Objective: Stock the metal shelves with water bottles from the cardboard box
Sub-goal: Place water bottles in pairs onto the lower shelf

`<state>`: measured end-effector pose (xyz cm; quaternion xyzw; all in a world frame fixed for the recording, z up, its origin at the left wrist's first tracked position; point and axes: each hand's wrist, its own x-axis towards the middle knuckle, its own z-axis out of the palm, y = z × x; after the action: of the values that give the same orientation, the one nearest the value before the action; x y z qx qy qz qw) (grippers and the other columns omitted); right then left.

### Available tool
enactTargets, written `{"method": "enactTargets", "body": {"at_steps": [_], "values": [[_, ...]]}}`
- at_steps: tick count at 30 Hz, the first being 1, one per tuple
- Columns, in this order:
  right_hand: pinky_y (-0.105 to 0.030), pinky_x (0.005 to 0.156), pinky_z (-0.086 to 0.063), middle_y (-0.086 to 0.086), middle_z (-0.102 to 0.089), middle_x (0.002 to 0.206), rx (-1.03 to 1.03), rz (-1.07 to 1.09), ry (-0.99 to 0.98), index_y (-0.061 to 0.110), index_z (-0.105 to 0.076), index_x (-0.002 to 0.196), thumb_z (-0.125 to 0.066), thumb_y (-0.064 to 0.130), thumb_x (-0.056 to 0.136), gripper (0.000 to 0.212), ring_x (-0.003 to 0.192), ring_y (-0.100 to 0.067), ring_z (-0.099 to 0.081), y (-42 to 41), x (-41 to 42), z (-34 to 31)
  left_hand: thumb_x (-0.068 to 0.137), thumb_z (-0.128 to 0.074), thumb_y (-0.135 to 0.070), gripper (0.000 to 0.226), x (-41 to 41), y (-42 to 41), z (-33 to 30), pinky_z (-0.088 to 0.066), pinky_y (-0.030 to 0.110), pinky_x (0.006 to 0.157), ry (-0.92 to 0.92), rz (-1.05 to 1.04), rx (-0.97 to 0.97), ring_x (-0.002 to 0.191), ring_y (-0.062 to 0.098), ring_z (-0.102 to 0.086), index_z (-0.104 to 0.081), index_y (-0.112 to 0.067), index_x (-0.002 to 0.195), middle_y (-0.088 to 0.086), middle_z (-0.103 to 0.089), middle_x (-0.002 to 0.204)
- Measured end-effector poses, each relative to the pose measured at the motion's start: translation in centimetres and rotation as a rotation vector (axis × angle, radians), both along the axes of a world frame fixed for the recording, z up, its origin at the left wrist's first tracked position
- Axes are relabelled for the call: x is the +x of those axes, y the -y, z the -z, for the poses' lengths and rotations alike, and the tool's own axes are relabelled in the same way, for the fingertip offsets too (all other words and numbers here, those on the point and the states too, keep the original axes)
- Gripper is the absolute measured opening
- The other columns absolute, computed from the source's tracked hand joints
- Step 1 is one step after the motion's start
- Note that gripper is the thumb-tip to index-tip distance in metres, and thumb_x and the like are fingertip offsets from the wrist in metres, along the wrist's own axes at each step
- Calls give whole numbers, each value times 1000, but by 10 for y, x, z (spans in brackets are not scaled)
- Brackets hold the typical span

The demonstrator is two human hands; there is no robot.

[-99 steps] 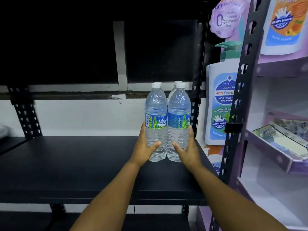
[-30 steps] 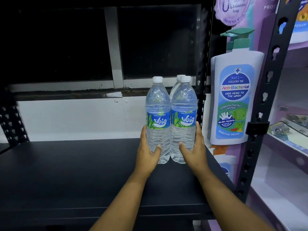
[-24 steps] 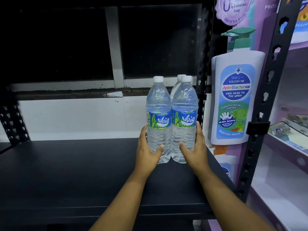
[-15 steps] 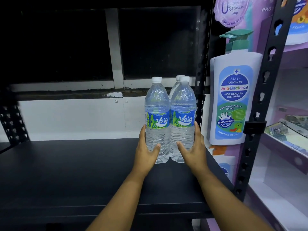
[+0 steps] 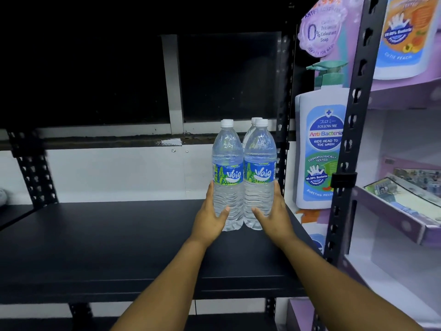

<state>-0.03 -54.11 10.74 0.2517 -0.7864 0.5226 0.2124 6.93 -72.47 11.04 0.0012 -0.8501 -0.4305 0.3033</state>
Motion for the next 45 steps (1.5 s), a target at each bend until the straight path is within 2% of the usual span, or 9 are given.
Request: {"method": "enactTargets", "body": {"at_steps": [4,7,9,12,15,19,24,35,45], "values": [[-34,110,-26,-5,-22,156,78,-26,74,22,-3,154,-69,24,84,96,142,-18,-23,-6,10,7,92,-60,-27,81,14,0,-2,-40,28,103,100,-24,-96,132,15,-47,-8,-33,154,-10,-38,152],[-33,110,-25,-4,-19,157,159,-40,116,19,-5,154,-67,28,86,93,143,-19,-22,-10,21,6,91,-59,-29,79,25,-4,3,-38,32,107,143,-25,-166,137,15,-40,-11,-32,154,-12,-34,154],[-32,108,-27,-1,-20,156,224,-39,149,20,-7,153,-66,32,86,90,142,-18,-24,-14,27,4,92,-60,-32,78,31,-7,5,-35,32,108,183,-19,-185,139,14,-37,-13,-31,154,-11,-31,155],[-37,111,-33,-3,-26,155,337,-23,178,22,-13,152,-63,39,86,84,141,-20,-28,-17,34,5,92,-57,-45,78,36,-10,4,-33,36,113,299,-37,-224,141,15,-33,-12,-29,154,-9,-28,157],[-40,113,-31,-8,-27,154,498,20,241,16,-13,153,-56,44,91,80,140,-25,-31,-21,44,3,95,-46,-53,75,42,-13,-1,-28,44,116,425,-118,-407,146,20,-24,-15,-21,155,-1,-23,160],[-41,116,-24,-8,-31,153,764,74,252,16,-27,149,-46,53,95,68,140,-27,-31,-22,57,-3,98,-35,-56,69,52,-18,-11,-16,45,119,558,-164,-685,148,24,-14,-19,-18,154,3,-21,160],[-44,117,-16,-9,-31,154,954,142,233,16,-29,148,-37,57,96,67,143,-25,-26,-22,68,-11,98,-31,-58,69,54,-17,-13,-12,46,120,631,-152,-797,148,26,-15,-22,-18,153,5,-24,159],[-44,116,-20,-11,-28,155,1032,169,247,17,-26,150,-33,57,96,67,143,-26,-24,-26,83,-23,98,-32,-56,65,62,-29,-25,-23,43,117,618,-113,-850,142,26,-30,-32,-16,150,9,-35,154],[-44,109,-32,-14,-42,145,980,115,173,15,-37,143,-36,55,95,62,133,-30,-39,-55,120,-26,98,-38,-52,60,111,-61,-26,-35,41,109,590,-166,-785,134,29,-41,-38,-15,145,13,-46,145]]}}
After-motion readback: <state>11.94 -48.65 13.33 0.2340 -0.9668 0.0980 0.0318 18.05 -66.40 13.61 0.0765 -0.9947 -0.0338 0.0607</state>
